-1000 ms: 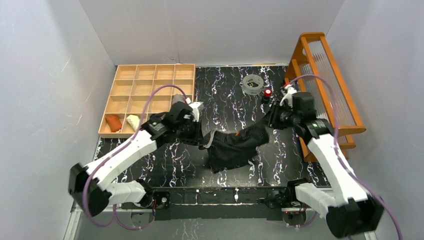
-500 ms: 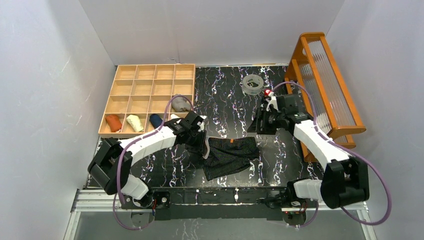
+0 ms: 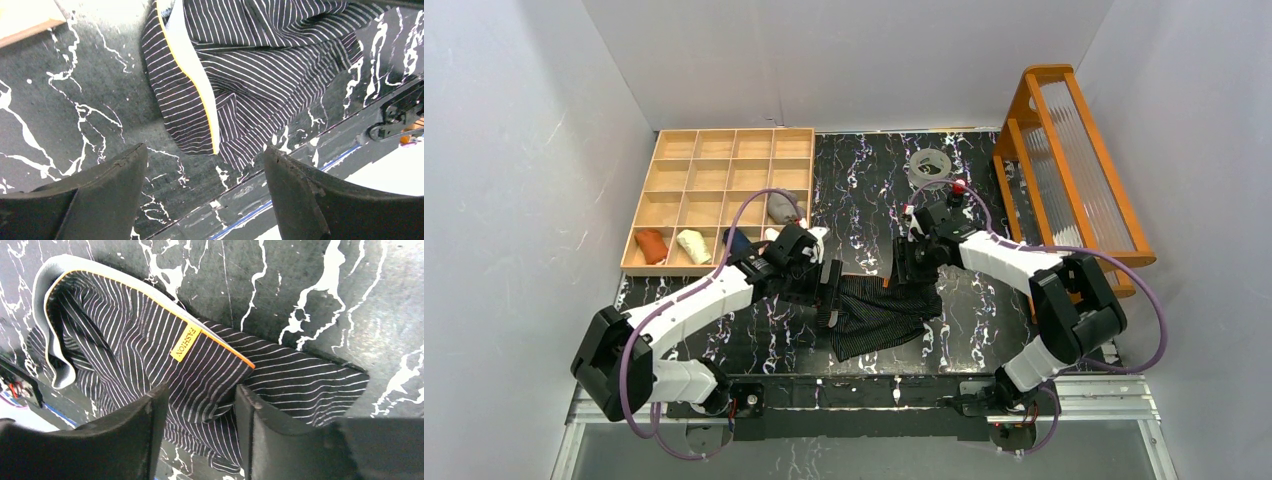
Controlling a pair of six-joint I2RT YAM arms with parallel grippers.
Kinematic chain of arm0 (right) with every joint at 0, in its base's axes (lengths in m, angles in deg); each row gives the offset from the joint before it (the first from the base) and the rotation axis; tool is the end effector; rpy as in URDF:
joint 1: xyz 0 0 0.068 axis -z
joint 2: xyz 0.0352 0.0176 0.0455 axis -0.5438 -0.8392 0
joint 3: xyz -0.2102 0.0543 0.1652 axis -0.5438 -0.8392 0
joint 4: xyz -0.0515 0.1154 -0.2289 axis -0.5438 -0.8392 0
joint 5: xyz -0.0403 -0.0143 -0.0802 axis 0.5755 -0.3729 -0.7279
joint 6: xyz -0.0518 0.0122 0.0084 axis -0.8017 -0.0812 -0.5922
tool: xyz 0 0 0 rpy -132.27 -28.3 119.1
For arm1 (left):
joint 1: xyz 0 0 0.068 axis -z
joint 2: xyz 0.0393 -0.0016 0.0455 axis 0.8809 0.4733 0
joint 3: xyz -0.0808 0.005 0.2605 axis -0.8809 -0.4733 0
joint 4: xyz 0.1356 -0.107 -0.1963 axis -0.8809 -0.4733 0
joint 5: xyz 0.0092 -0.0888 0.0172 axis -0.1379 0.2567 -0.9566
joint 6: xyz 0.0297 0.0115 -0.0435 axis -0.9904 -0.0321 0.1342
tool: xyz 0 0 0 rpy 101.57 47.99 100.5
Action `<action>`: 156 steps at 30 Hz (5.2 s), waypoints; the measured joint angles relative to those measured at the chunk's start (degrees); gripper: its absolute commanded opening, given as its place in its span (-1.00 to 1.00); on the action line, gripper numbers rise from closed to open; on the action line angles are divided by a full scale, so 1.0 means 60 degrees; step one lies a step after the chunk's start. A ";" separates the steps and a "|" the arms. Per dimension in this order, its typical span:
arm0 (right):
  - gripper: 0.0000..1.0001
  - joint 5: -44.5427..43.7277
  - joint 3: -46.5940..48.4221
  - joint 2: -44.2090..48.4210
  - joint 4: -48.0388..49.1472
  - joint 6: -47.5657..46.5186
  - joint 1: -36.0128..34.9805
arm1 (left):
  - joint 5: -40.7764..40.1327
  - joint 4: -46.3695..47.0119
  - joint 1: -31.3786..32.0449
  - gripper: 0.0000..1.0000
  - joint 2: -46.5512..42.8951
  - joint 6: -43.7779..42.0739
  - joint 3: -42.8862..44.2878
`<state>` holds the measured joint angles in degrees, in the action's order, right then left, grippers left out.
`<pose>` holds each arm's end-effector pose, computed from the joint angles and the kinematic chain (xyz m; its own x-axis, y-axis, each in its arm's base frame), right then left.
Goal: Roll the underwear
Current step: Flatten out the underwear at the center of the board.
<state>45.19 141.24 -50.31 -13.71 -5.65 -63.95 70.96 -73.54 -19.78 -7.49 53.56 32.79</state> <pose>0.2534 0.1631 0.1819 -0.9175 -0.1127 -0.3814 -0.2744 0.8736 0.4019 0.1909 -0.1788 0.2350 -0.8426 0.1484 -0.5177 0.3881 0.8337 -0.3928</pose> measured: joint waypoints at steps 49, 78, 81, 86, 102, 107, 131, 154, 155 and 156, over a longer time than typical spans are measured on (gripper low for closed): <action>-0.10 -0.4648 0.2029 0.0630 0.0229 -0.1129 0.2288 | -0.1974 0.1636 0.0841 0.64 0.2594 0.0306 0.0623; -0.03 -0.1082 -0.1002 0.0831 -0.0040 0.0404 0.2353 | -0.0295 0.4776 0.0965 0.05 0.4801 0.1024 0.1304; -0.02 -0.0506 -0.1388 0.0707 0.0106 0.0663 0.2255 | -0.0648 0.4728 0.0973 0.07 0.3891 0.1217 0.0313; 0.14 -0.0291 -0.1690 0.0984 0.0310 0.1501 0.0750 | -0.1246 0.3931 0.0980 0.20 0.2364 0.1271 -0.0933; -0.40 -0.1792 0.1126 0.0306 0.0288 0.0892 0.1381 | -0.1515 0.2353 0.0976 0.53 0.1239 0.0783 0.0004; -0.44 -0.1545 0.1133 -0.0718 0.0197 0.0747 0.1362 | -0.1596 0.2149 0.0976 0.54 0.0510 0.0933 -0.0324; -0.08 -0.3293 0.1180 -0.1603 0.1869 -0.0270 0.1355 | -0.1581 0.2692 0.0980 0.43 -0.0907 0.1679 -0.2889; -0.63 0.2047 0.4492 -0.5391 0.3348 0.1712 -0.1202 | -0.2200 0.4448 0.0976 0.19 -0.2095 0.3213 -0.3406; -0.63 0.2047 0.4575 -0.5472 0.3384 0.1716 -0.1198 | -0.2055 0.4725 0.0976 0.16 -0.1796 0.3202 -0.3402; -0.63 0.2040 0.4670 -0.5544 0.3424 0.1716 -0.1180 | -0.1934 0.4943 0.0976 0.12 -0.1486 0.3198 -0.3402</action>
<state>57.43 169.26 -83.57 6.84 4.64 -71.03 59.36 -43.88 -13.92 -16.41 72.75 12.38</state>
